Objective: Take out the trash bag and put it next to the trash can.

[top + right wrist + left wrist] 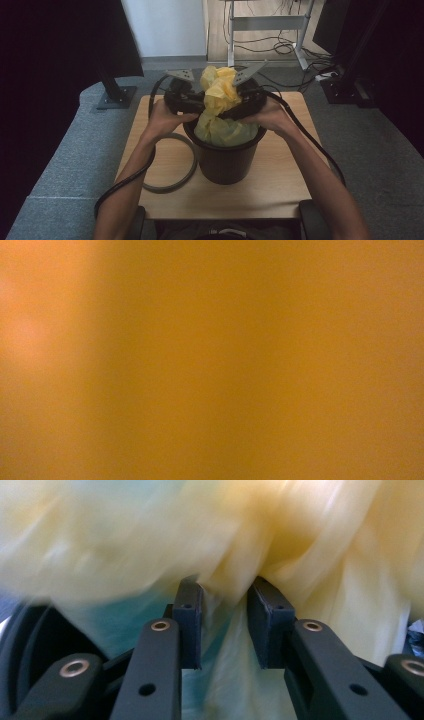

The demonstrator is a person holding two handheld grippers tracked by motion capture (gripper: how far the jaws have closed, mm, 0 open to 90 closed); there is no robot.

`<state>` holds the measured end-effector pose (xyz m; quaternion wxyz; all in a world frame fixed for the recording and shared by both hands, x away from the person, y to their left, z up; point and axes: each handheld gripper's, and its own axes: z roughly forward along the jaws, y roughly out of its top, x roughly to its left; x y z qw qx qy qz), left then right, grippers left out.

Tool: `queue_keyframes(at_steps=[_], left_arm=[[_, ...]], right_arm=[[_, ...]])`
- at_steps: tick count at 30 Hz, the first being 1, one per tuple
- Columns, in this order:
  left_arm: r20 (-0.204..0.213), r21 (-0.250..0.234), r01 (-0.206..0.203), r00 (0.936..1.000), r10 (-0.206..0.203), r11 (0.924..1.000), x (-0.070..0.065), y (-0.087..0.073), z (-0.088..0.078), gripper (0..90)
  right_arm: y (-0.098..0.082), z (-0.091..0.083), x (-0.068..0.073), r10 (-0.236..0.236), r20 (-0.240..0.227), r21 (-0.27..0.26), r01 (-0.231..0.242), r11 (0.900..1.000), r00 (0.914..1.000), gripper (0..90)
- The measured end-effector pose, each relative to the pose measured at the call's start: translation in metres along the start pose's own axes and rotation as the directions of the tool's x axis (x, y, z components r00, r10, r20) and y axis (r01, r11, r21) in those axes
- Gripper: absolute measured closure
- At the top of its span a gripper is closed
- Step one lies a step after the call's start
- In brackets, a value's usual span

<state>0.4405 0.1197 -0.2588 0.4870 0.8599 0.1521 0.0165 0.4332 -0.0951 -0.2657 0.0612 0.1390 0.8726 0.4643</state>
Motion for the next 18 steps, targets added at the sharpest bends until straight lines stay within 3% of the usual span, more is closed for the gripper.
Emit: queue_keyframes(at_steps=[2,4,8,9,10,11,15,18], left_arm=[[0.011,0.005,-0.013,0.9999,0.013,0.9999,-0.003,0.005,0.007,69.6],[0.037,-0.016,-0.003,0.9993,0.004,0.9999,-0.003,0.007,0.01,71.1],[0.095,-0.065,0.033,0.9951,-0.027,0.9973,0.001,0.004,0.005,71.1],[0.067,-0.069,0.034,0.9973,-0.029,0.997,0.0,0.005,0.002,70.2],[0.044,-0.061,0.03,0.9987,-0.028,0.9977,0.0,0.005,-0.002,62.1],[0.029,-0.053,0.028,0.9993,-0.026,0.9982,0.0,0.005,-0.005,58.1],[-0.054,-0.001,0.009,0.9985,-0.009,1.0,0.0,0.005,-0.016,44.8],[-0.091,0.024,-0.001,0.9959,0.003,0.9997,0.001,0.001,-0.025,33.2]], right_arm=[[0.001,0.008,0.001,0.015,0.015,0.018,-0.015,1.0,0.9998,15.0],[0.001,0.012,0.003,0.003,0.012,0.022,-0.003,1.0,0.9999,17.8],[-0.003,0.007,0.001,-0.02,-0.006,0.03,0.02,0.999,0.9998,55.2],[-0.005,0.005,0.0,-0.02,-0.006,0.027,0.021,0.999,0.9998,64.7],[-0.007,0.003,-0.001,-0.023,-0.025,0.022,0.024,0.999,0.9994,74.9],[-0.008,0.001,-0.001,-0.02,-0.038,0.012,0.02,1.0,0.9991,79.2],[-0.008,0.0,-0.005,-0.013,-0.04,0.049,0.015,0.999,0.9991,83.8],[-0.004,0.0,-0.007,-0.014,-0.032,0.079,0.017,0.997,0.9994,83.8]])
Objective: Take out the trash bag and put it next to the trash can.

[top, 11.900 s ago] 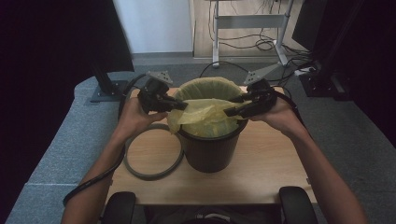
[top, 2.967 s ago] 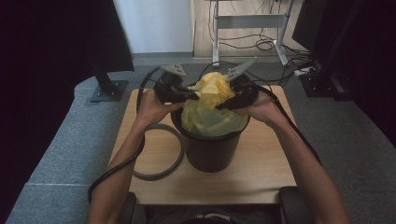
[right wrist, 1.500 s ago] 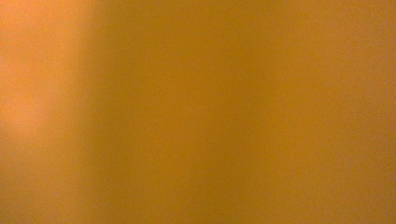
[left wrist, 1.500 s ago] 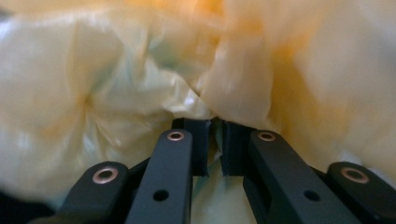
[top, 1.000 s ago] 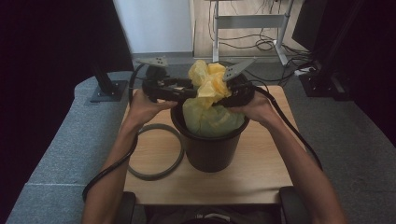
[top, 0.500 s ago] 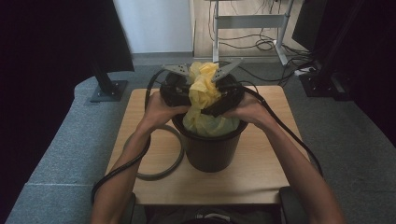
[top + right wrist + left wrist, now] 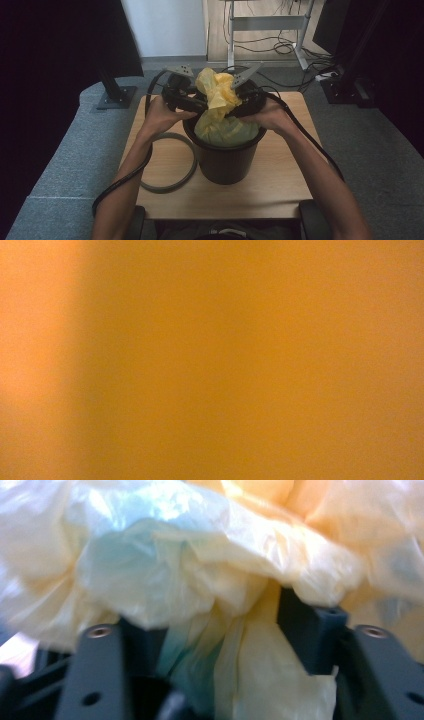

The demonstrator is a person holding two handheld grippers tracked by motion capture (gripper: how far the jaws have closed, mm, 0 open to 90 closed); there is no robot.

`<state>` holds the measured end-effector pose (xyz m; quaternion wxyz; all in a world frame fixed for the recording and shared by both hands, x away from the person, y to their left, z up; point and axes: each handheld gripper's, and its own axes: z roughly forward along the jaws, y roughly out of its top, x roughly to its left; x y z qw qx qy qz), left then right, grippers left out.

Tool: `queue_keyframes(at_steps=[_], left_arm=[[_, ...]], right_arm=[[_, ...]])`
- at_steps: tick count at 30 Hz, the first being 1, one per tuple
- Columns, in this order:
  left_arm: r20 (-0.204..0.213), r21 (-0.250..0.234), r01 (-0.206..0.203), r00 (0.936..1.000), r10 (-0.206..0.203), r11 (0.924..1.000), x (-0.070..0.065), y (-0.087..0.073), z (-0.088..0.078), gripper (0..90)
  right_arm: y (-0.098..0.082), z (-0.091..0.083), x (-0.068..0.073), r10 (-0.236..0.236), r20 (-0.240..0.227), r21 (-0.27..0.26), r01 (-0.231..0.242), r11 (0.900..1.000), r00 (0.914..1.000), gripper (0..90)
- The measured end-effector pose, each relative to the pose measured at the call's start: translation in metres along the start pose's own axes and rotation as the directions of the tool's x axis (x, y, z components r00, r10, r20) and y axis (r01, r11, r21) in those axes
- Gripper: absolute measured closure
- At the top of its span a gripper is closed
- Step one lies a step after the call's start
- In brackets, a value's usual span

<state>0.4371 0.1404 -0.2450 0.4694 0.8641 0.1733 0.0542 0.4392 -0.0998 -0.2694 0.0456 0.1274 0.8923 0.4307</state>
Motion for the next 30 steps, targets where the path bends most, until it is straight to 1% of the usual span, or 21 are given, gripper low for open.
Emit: queue_keyframes(at_steps=[2,4,6,8,9,10,12,13,15,16,18,21,22,24,28,30], left_arm=[[-0.028,0.009,0.003,0.9996,-0.002,1.0,0.002,-0.003,-0.006,26.6],[-0.047,0.015,-0.004,0.9989,0.004,0.9999,0.003,-0.007,-0.012,25.7],[-0.067,0.018,0.001,0.9978,0.0,0.9998,0.005,-0.011,-0.018,23.3],[-0.074,0.013,0.004,0.9973,-0.003,0.9999,0.006,-0.014,-0.02,20.2],[-0.081,0.0,0.012,0.9966,-0.012,0.9999,0.009,-0.019,-0.024,19.0],[-0.081,0.0,0.012,0.9966,-0.012,0.9999,0.009,-0.019,-0.024,17.3],[-0.098,-0.029,0.018,0.995,-0.021,0.9994,0.012,-0.025,-0.032,14.7],[-0.098,-0.029,0.018,0.995,-0.021,0.9994,0.012,-0.025,-0.032,13.5],[-0.113,-0.037,0.018,0.9934,-0.022,0.9991,0.014,-0.03,-0.037,13.4],[-0.114,-0.042,0.025,0.9931,-0.029,0.9988,0.015,-0.033,-0.039,13.1],[-0.122,-0.045,0.034,0.9918,-0.039,0.9984,0.017,-0.038,-0.043,10.9],[-0.145,-0.03,0.034,0.9886,-0.038,0.999,0.019,-0.046,-0.045,7.1],[-0.159,-0.022,0.038,0.9864,-0.041,0.999,0.02,-0.05,-0.045,5.4],[-0.164,-0.017,0.044,0.9853,-0.046,0.9989,0.022,-0.056,-0.046,4.6],[-0.18,-0.022,0.072,0.9808,-0.075,0.9972,0.027,-0.073,-0.048,0.9],[-0.181,-0.03,0.089,0.9791,-0.093,0.9956,0.029,-0.082,-0.049,0.0]], right_arm=[[0.003,-0.002,-0.002,0.003,0.009,0.003,-0.003,1.0,1.0,83.8],[0.005,-0.006,-0.004,0.002,0.014,0.009,-0.002,1.0,0.9999,83.6],[0.007,-0.009,-0.006,0.005,0.019,0.005,-0.005,1.0,0.9998,83.5],[0.008,-0.011,-0.007,0.004,0.026,0.011,-0.004,1.0,0.9997,83.5],[0.011,-0.016,-0.009,0.003,0.037,0.015,-0.004,1.0,0.9993,83.5],[0.012,-0.018,-0.009,0.004,0.04,0.016,-0.004,1.0,0.9992,83.5],[0.016,-0.022,-0.01,0.002,0.052,0.024,-0.003,1.0,0.9987,83.6],[0.016,-0.022,-0.01,0.002,0.052,0.024,-0.003,1.0,0.9987,83.6],[0.019,-0.027,-0.011,0.0,0.062,0.026,-0.002,1.0,0.9981,83.6],[0.02,-0.03,-0.012,0.001,0.067,0.031,-0.003,1.0,0.9978,83.6],[0.024,-0.034,-0.013,0.0,0.079,0.033,-0.003,0.999,0.9969,83.6],[0.027,-0.041,-0.015,0.001,0.093,0.036,-0.004,0.999,0.9957,83.7],[0.027,-0.043,-0.016,0.002,0.096,0.039,-0.006,0.999,0.9954,83.7],[0.028,-0.048,-0.018,0.009,0.108,0.035,-0.013,0.999,0.9941,83.7],[0.032,-0.06,-0.02,0.013,0.128,0.037,-0.018,0.999,0.9918,83.7],[0.033,-0.065,-0.021,0.012,0.139,0.041,-0.018,0.999,0.9902,83.7]])
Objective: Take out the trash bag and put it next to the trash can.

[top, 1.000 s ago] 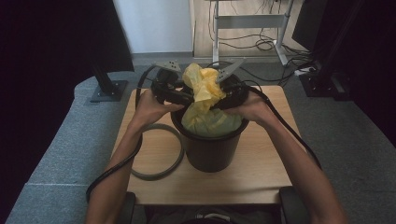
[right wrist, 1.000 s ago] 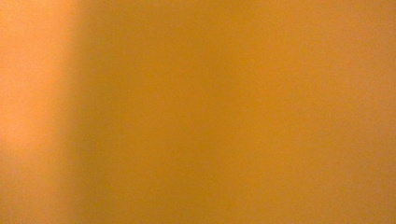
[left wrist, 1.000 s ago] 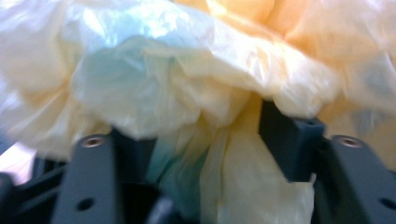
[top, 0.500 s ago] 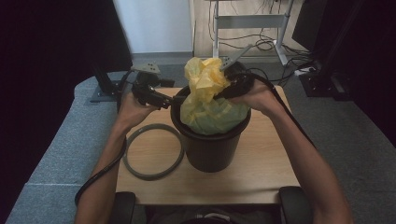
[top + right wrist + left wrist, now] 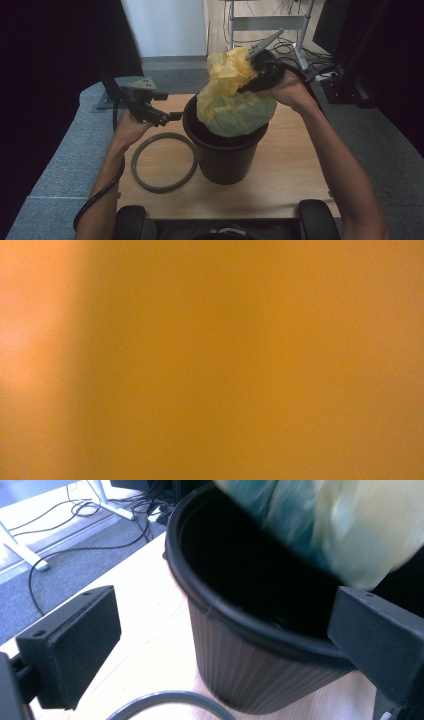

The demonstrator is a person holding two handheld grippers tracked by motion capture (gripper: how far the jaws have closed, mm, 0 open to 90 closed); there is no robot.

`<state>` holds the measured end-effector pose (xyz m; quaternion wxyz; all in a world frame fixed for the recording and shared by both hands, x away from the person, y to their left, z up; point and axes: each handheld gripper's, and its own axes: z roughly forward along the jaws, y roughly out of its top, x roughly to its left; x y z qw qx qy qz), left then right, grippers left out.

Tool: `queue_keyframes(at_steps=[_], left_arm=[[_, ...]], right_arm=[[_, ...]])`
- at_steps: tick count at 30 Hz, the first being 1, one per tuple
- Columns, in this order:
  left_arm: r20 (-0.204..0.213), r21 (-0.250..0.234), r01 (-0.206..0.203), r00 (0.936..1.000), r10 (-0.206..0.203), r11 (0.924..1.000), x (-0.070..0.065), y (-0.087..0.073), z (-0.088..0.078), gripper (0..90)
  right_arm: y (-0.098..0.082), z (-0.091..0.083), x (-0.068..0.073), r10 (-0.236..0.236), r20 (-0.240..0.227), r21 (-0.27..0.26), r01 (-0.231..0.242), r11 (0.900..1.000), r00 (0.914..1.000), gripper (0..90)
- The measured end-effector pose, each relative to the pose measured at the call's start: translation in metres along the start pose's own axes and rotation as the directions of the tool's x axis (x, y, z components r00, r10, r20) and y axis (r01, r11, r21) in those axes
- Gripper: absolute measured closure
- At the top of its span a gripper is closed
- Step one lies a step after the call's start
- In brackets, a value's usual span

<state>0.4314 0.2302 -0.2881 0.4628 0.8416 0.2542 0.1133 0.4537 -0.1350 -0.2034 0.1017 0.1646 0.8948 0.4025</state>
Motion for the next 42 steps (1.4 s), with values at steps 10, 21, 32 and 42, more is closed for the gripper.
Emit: queue_keyframes(at_steps=[10,21,32,42], left_arm=[[-0.031,0.003,0.078,0.9965,-0.078,0.997,0.01,-0.047,0.009,0.0],[-0.086,0.036,0.101,0.9915,-0.098,0.9942,0.011,-0.087,0.026,0.0],[-0.108,0.038,0.135,0.9856,-0.13,0.9901,0.008,-0.121,0.043,0.0],[-0.13,0.026,0.186,0.9749,-0.181,0.9822,0.007,-0.156,0.06,0.0]], right_arm=[[0.002,-0.029,-0.01,0.015,0.08,0.017,-0.017,1.0,0.9967,83.7],[-0.008,-0.055,-0.022,0.057,0.155,0.036,-0.063,0.997,0.9863,83.6],[-0.026,-0.085,-0.034,0.113,0.239,0.028,-0.123,0.992,0.9644,83.5],[-0.055,-0.104,-0.048,0.183,0.336,0.019,-0.2,0.98,0.9239,83.4]])
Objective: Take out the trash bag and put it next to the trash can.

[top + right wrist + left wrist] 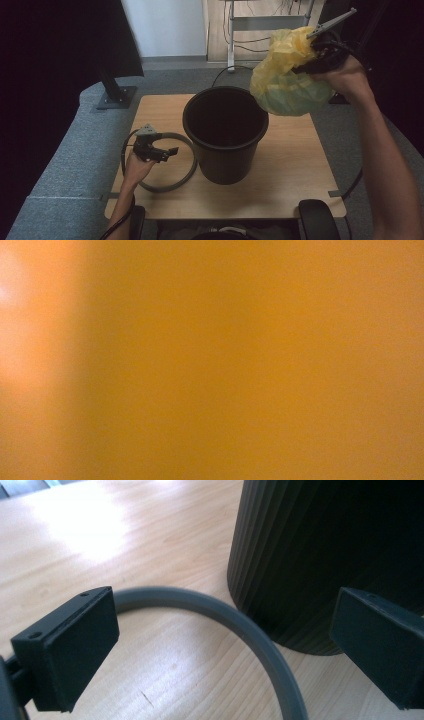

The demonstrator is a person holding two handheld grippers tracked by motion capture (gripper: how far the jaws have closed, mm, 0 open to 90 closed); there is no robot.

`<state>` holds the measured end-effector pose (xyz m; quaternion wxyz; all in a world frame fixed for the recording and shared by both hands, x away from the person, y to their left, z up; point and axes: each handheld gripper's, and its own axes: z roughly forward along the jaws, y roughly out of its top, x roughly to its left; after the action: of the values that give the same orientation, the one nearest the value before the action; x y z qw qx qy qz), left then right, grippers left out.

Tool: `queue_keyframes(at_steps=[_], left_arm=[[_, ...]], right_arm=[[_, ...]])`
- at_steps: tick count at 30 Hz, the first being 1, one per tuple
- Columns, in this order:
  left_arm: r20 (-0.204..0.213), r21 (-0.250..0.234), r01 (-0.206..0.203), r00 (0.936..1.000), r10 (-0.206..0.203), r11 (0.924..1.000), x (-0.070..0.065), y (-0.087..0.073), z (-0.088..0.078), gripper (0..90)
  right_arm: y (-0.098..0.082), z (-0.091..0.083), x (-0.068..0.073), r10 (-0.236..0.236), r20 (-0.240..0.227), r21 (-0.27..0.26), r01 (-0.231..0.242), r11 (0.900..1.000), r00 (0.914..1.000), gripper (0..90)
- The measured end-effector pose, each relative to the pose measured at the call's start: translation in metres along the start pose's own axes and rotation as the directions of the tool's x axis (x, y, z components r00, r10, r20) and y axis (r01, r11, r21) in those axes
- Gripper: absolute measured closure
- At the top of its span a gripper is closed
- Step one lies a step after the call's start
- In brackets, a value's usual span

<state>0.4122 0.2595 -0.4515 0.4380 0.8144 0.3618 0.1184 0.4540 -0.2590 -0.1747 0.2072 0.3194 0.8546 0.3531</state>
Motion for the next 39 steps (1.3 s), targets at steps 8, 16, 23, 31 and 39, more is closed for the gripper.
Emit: queue_keyframes(at_steps=[8,16,23,31,39], left_arm=[[-0.047,0.018,0.003,0.9989,-0.002,0.9998,-0.001,-0.017,0.007,0.0],[-0.09,0.041,-0.013,0.9958,0.016,0.9991,-0.007,-0.028,0.013,0.0],[-0.095,0.039,0.001,0.9955,0.003,0.9992,-0.008,-0.042,0.017,0.0],[-0.104,0.04,0.022,0.9944,-0.017,0.999,-0.007,-0.052,0.015,0.0],[-0.105,0.039,0.029,0.9942,-0.025,0.9988,-0.008,-0.058,0.014,0.0]], right_arm=[[-0.02,0.002,-0.011,0.033,0.059,-0.002,-0.033,0.999,0.9977,83.0],[-0.042,0.016,-0.015,0.059,0.092,0.012,-0.06,0.998,0.994,82.4],[-0.062,0.036,-0.017,0.074,0.108,0.034,-0.079,0.996,0.9913,82.4],[-0.086,0.067,-0.015,0.1,0.096,0.045,-0.104,0.994,0.9904,82.2],[-0.11,0.106,-0.013,0.119,0.107,0.064,-0.126,0.99,0.9872,81.5]])
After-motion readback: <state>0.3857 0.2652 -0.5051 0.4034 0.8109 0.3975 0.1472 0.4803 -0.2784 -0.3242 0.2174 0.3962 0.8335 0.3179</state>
